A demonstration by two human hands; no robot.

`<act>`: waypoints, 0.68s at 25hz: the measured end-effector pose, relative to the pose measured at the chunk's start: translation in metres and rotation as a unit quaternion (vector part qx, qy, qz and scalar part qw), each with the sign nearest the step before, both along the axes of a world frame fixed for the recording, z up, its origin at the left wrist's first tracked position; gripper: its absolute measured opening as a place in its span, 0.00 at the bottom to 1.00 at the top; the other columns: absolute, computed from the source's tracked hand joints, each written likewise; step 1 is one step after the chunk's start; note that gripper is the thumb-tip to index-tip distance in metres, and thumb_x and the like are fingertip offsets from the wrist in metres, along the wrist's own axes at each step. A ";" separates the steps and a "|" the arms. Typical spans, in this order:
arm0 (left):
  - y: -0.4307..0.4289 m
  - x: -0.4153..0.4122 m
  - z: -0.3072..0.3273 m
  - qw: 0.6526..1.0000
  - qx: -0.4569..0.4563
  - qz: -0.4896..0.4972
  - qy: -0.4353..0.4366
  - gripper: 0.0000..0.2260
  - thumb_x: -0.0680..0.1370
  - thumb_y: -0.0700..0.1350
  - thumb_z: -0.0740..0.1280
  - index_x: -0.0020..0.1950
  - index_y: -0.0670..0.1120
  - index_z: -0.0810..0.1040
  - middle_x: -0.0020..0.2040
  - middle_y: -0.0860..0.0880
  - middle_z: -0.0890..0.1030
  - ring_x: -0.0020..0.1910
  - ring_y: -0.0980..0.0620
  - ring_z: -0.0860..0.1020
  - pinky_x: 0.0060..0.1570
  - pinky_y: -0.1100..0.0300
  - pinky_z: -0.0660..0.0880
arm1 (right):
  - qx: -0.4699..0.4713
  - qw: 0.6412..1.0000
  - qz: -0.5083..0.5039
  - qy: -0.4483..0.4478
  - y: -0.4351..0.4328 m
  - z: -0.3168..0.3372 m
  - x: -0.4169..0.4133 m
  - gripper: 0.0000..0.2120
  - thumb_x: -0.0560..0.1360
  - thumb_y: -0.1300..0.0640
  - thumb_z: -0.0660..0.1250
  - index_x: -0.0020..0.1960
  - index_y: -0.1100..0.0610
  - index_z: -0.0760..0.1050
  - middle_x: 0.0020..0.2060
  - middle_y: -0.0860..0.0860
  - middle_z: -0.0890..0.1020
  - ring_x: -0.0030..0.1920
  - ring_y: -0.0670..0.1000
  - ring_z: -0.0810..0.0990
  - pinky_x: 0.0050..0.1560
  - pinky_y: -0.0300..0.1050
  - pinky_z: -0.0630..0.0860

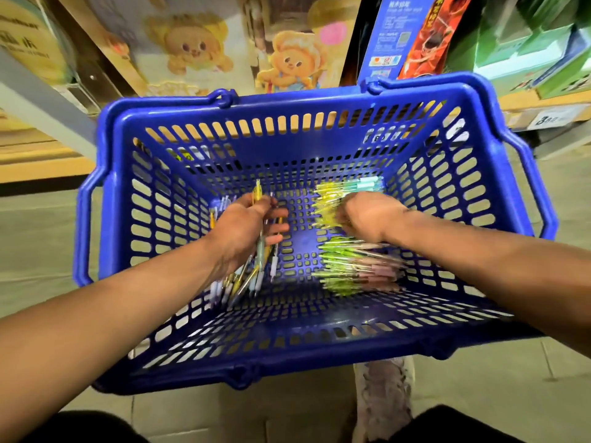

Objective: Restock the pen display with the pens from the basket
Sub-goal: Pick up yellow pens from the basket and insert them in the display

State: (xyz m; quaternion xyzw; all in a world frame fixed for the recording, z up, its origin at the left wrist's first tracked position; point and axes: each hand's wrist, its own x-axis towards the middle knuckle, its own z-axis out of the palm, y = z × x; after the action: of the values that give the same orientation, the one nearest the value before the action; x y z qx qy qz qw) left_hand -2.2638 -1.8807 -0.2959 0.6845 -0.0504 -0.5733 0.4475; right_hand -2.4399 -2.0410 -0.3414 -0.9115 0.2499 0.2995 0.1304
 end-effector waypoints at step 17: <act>-0.005 -0.001 -0.009 1.000 -0.006 0.008 -0.002 0.04 0.85 0.44 0.63 0.53 0.44 0.70 0.35 0.48 0.74 0.29 0.52 0.71 0.28 0.57 0.68 | -0.049 0.998 0.048 0.007 -0.026 -0.020 0.001 0.16 0.78 0.57 0.69 0.66 0.51 0.75 0.58 0.52 0.78 0.55 0.58 0.81 0.53 0.53 0.81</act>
State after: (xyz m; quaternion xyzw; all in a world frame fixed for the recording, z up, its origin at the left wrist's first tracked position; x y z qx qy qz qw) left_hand -2.2648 -1.8855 -0.3051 0.6833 -0.0491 -0.5682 0.4559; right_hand -2.4392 -2.0666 -0.3614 -0.9256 0.2213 0.2990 0.0696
